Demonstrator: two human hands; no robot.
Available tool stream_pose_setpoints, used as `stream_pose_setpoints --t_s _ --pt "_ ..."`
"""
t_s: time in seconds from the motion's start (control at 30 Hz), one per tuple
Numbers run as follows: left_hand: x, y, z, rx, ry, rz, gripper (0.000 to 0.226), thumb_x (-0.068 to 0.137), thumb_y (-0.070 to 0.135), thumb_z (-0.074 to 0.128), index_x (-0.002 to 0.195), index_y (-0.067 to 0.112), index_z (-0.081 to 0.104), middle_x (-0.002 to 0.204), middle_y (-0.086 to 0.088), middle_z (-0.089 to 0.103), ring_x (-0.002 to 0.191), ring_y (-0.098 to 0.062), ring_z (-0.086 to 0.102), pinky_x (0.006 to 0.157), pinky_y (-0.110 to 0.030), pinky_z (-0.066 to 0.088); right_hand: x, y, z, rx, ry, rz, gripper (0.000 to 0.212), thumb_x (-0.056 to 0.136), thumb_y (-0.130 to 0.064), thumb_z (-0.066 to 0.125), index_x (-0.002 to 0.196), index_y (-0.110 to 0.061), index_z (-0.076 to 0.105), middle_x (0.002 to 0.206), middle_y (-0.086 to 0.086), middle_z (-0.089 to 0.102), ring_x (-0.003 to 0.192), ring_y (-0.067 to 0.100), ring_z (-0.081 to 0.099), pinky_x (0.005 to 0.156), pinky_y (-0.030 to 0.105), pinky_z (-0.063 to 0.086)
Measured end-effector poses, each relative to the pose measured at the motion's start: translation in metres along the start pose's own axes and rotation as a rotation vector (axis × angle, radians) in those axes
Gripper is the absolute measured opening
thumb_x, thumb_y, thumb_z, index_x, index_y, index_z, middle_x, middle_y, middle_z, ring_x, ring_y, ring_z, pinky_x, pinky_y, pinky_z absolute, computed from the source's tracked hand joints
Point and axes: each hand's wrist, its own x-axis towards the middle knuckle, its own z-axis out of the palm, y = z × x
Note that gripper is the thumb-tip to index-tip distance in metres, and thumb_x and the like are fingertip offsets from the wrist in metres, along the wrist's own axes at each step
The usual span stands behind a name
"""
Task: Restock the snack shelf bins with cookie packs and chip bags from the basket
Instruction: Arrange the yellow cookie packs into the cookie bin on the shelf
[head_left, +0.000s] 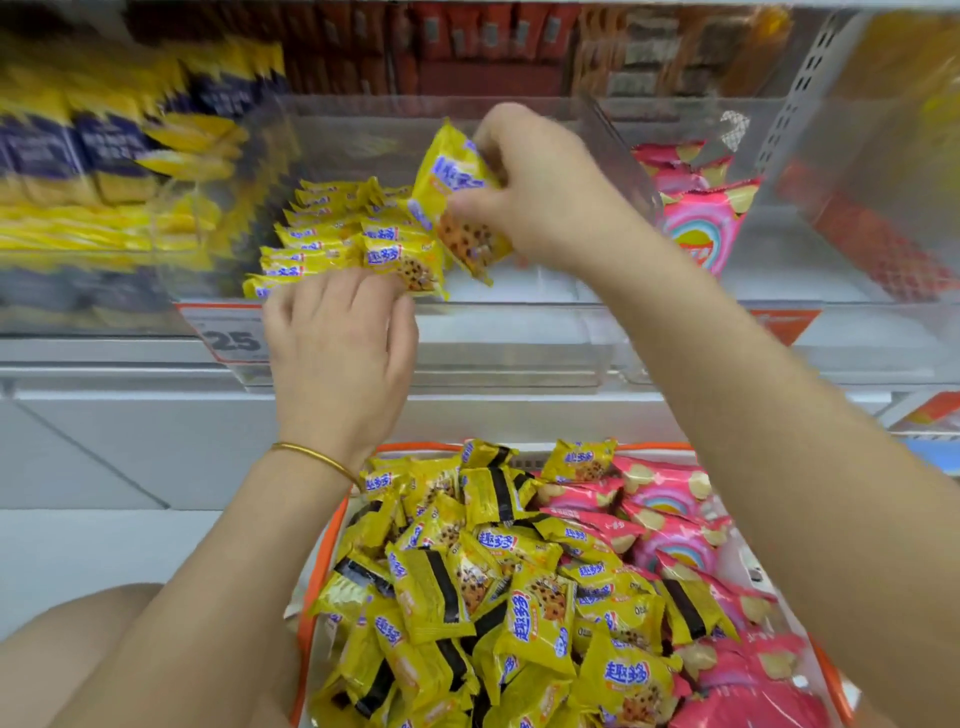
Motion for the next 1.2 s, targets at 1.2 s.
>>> stream_pose_setpoints --t_s 1.2 --pt "-0.051 0.041 0.008 -0.197 -0.217 0.34 0.023 0.085 0.019 0.045 0.093 0.011 0.066 0.094 -0.004 0.065 0.087 -0.03 0.054 0.071 -0.043 0.045 -0.128 0.13 0.07 -0.287 -0.584 0.254 0.023 0.086 -0.018 0.063 0.109 -0.017 0.063 0.102 0.0 0.061 0.098 0.02 0.059 0.08 0.028 0.048"
